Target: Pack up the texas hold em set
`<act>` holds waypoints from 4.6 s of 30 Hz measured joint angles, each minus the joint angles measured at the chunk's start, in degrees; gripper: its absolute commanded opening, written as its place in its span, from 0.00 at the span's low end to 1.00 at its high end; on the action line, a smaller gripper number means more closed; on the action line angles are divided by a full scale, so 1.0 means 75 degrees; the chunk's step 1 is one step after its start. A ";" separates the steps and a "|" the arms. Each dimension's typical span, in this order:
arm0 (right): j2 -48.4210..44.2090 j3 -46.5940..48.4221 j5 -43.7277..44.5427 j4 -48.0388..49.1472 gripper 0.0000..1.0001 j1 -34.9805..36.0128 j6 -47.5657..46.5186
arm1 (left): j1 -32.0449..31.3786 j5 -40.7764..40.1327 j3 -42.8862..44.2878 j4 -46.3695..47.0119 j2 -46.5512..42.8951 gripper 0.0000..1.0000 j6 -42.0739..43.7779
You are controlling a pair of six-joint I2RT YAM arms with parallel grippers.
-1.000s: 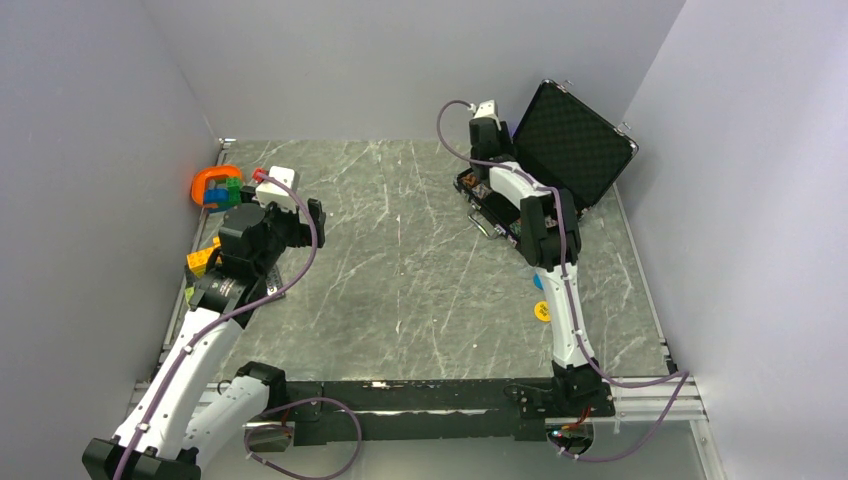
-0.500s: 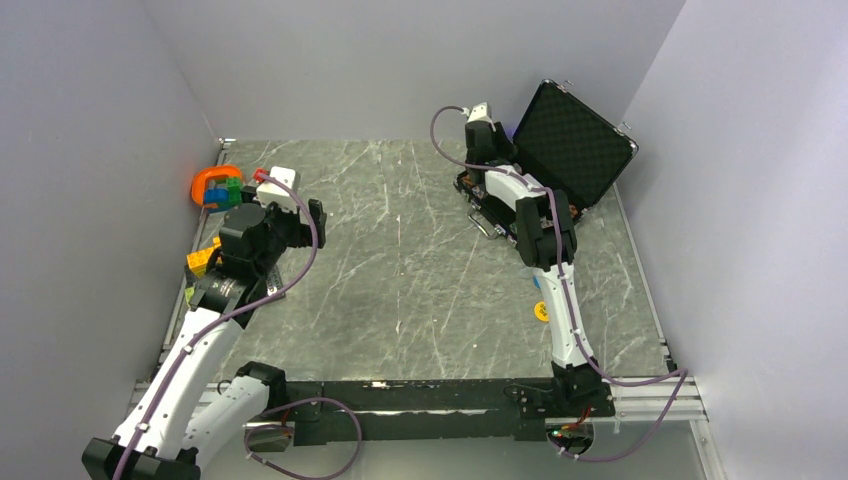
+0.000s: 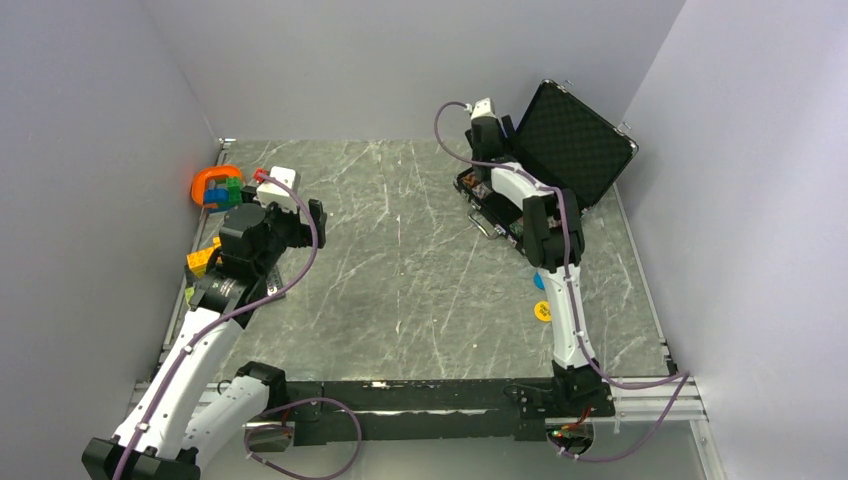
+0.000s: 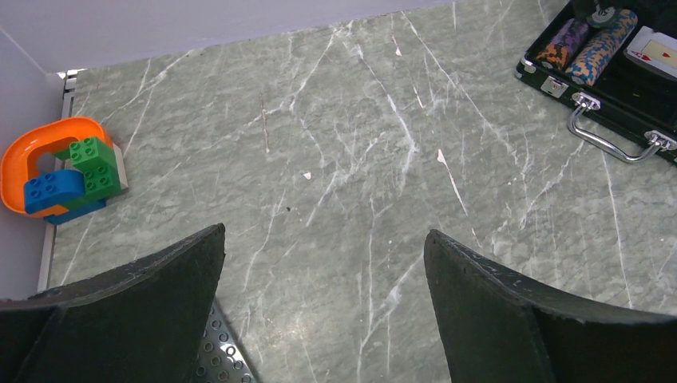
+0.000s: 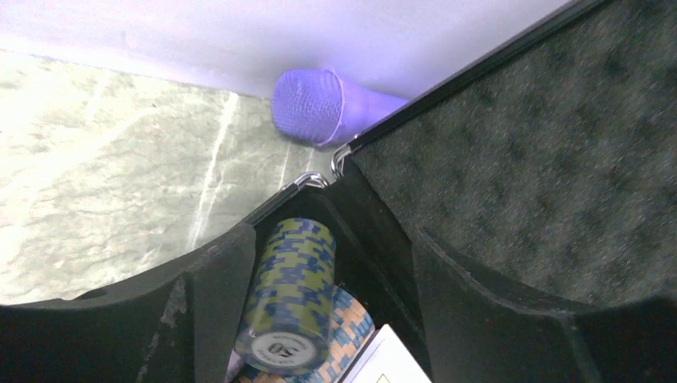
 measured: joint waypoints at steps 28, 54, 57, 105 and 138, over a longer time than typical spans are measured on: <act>-0.1644 -0.0122 -0.3614 -0.3570 0.44 -0.0737 0.3048 | -0.0020 0.0038 -0.0003 0.0003 0.0003 0.98 -0.0006; -0.0522 0.1137 -0.3975 -0.4322 0.35 -0.0758 0.3579 | -0.0041 0.0079 -0.0003 0.0006 0.0085 0.98 -0.0006; -0.0495 0.1137 -0.3713 -0.4313 0.35 -0.0772 0.3582 | -0.0041 0.0082 -0.0003 0.0003 0.0085 0.98 -0.0006; -0.6411 -0.4622 -0.4698 -0.4045 0.92 -0.0970 0.4701 | -0.0087 0.0294 -0.0017 0.0006 -0.0070 0.98 -0.0035; -0.7093 -0.7799 -0.3031 -0.6604 0.74 -0.1603 0.5858 | -0.0522 -0.0344 -0.0073 0.0003 -0.0128 0.98 -0.0119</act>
